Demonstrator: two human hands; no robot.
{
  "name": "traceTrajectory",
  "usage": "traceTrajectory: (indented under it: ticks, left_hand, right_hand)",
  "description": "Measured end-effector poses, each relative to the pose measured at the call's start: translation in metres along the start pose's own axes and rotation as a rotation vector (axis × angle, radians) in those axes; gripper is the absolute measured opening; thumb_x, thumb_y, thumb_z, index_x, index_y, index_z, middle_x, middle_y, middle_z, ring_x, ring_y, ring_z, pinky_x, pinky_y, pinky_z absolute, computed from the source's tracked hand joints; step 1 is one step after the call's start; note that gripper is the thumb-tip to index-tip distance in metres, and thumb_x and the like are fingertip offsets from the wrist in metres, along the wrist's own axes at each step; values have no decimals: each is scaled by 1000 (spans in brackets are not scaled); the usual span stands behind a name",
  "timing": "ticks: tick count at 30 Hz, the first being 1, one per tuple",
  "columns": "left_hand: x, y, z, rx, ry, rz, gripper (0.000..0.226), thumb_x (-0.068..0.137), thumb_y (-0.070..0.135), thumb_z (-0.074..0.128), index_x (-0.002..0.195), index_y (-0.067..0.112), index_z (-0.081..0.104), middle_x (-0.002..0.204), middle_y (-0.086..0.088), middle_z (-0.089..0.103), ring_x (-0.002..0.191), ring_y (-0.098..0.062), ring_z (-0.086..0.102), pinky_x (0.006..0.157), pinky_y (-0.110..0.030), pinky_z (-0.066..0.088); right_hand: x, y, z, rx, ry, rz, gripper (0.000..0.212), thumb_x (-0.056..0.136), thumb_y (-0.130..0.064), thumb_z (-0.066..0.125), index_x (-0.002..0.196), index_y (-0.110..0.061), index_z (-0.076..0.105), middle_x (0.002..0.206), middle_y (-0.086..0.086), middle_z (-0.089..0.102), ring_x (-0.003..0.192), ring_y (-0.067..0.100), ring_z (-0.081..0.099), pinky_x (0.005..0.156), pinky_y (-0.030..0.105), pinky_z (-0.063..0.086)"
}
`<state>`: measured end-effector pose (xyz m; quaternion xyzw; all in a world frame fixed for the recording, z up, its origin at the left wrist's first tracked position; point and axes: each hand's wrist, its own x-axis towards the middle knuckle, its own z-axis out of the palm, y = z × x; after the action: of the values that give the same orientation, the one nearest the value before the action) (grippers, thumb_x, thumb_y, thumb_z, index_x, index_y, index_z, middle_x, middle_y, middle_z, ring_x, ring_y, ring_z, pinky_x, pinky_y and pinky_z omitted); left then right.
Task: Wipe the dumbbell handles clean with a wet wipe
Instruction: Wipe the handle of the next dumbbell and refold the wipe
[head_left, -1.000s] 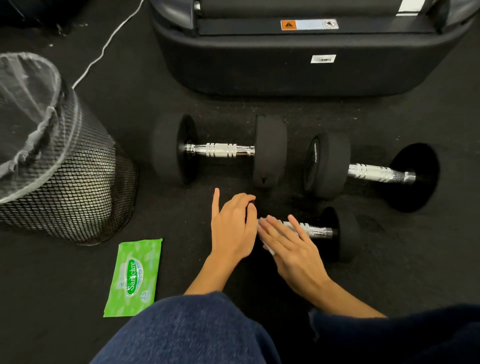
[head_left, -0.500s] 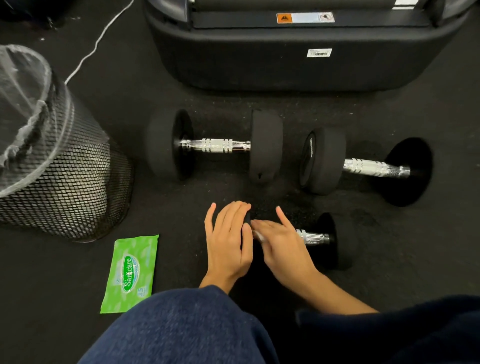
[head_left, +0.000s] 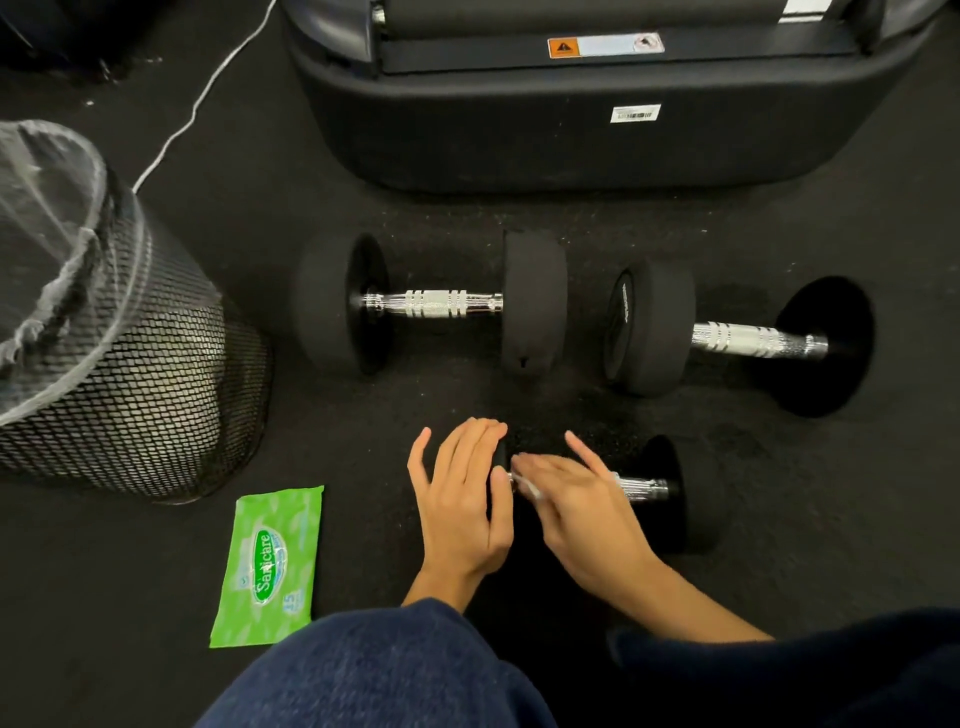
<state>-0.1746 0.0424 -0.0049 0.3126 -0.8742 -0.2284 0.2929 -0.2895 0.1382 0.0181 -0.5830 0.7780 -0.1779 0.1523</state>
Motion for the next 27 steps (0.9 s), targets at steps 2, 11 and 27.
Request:
traceTrajectory:
  ticks: [2, 11, 27]
  left_hand:
    - [-1, -1, 0, 4, 8, 14, 42, 92, 22, 40, 123, 9, 64, 129, -2, 63, 125, -16, 54, 112, -54, 25]
    - [-5, -1, -1, 25, 22, 52, 42, 92, 22, 40, 122, 7, 64, 129, -3, 63, 126, -16, 54, 110, -53, 27]
    - [0, 0, -2, 67, -24, 5, 41, 95, 24, 37, 125, 12, 62, 130, 1, 62, 127, -13, 52, 115, -52, 20]
  right_hand:
    - [11, 0, 0, 75, -25, 13, 35, 90, -10, 50, 120, -15, 67, 118, -2, 70, 113, 9, 61, 117, 15, 1]
    - [2, 1, 0, -2, 33, -88, 31, 80, -12, 56, 106, -13, 73, 106, 0, 74, 102, 13, 68, 118, 28, 23]
    - [-30, 18, 28, -106, 202, -125, 49, 93, -21, 44, 142, -16, 47, 150, -2, 44, 144, 13, 32, 120, 51, 9]
